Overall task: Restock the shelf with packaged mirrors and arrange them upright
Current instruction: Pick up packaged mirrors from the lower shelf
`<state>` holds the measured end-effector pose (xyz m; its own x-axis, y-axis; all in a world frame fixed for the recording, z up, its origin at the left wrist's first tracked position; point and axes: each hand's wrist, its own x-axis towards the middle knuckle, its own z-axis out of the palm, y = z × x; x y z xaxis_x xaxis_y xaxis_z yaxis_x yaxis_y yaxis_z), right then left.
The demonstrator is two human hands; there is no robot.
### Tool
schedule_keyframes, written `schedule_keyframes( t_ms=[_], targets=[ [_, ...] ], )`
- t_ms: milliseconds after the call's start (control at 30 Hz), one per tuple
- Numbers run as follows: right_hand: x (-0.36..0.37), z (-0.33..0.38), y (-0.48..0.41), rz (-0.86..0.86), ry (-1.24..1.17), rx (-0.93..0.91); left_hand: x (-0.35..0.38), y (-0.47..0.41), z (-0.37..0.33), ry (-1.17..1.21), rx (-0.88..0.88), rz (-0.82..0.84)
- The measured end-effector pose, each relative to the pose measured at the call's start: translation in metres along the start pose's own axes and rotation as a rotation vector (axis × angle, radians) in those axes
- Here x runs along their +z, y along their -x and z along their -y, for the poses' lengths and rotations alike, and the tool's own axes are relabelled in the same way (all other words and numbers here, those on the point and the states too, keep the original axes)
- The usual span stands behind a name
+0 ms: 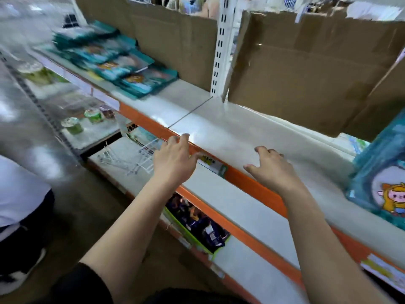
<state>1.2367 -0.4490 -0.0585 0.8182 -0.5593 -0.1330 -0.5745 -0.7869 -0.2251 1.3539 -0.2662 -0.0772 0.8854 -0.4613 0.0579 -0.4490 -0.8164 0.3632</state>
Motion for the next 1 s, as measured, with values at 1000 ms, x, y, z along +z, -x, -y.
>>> schedule_keyframes(
  t_ms=[1000],
  targets=[
    [0.067, 0.4, -0.213, 0.032, -0.095, -0.5, -0.116, -0.161, 0.3, -0.015, -0.435, -0.161]
  ],
)
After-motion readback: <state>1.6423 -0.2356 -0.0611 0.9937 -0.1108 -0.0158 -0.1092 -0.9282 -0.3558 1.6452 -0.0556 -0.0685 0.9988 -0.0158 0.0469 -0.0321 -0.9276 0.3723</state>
